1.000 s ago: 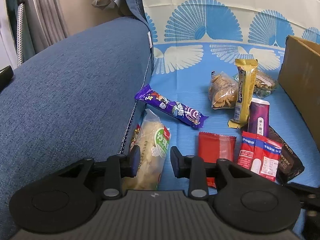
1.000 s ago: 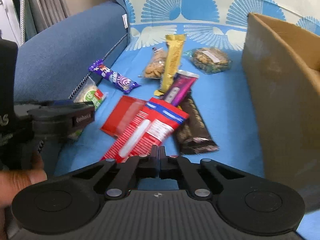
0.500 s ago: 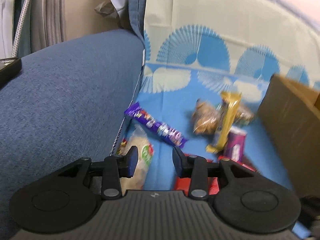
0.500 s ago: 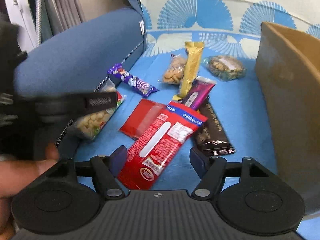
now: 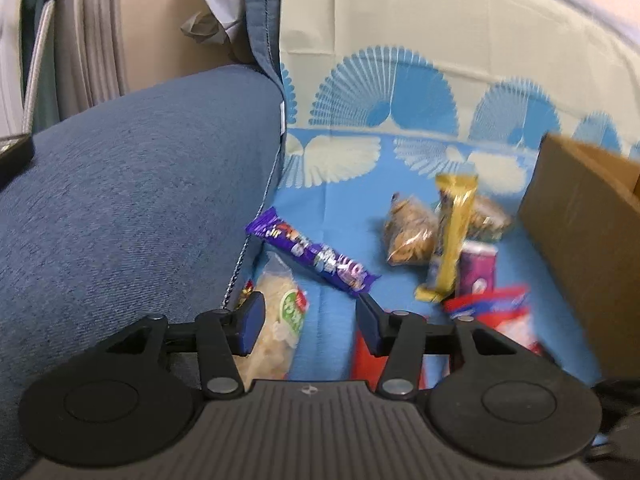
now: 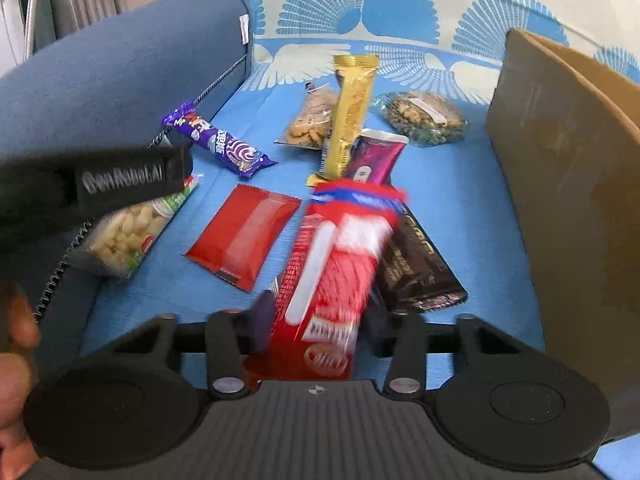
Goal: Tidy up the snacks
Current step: 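Grasp the white-green peanut bag with the left tool while the right tool grasps the red spicy bag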
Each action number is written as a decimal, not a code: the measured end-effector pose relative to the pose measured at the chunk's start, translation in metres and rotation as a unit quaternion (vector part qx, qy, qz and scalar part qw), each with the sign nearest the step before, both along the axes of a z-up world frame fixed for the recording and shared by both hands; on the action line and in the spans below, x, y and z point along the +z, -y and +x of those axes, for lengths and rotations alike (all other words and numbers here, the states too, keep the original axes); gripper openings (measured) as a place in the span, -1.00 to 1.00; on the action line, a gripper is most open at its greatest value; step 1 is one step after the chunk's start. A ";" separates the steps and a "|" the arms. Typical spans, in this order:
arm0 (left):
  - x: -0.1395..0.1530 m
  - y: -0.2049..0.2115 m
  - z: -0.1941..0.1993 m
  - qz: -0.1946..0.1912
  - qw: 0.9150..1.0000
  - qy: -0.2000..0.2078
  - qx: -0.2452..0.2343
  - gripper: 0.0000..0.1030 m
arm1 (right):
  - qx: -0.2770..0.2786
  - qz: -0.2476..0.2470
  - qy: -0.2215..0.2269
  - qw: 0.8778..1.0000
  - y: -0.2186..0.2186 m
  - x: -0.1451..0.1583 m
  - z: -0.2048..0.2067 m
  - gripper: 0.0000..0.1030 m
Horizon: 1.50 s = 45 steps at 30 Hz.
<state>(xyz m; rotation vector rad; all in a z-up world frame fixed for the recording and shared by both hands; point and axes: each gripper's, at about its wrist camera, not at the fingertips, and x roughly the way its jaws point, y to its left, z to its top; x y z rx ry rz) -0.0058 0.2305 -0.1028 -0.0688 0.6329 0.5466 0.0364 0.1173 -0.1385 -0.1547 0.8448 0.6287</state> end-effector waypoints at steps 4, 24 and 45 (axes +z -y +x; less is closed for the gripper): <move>-0.012 0.007 0.013 0.044 0.998 -0.047 0.004 0.26 | 0.005 -0.003 -0.002 1.000 0.019 0.007 -0.002 -0.82; -0.043 0.019 0.039 0.161 0.976 -0.146 0.034 0.36 | 0.051 0.055 -0.037 0.997 0.097 0.027 -0.032 -0.79; 0.006 0.022 -0.002 0.082 0.996 -0.010 0.014 -0.13 | 0.103 -0.048 0.059 0.992 0.081 0.011 -0.047 -0.78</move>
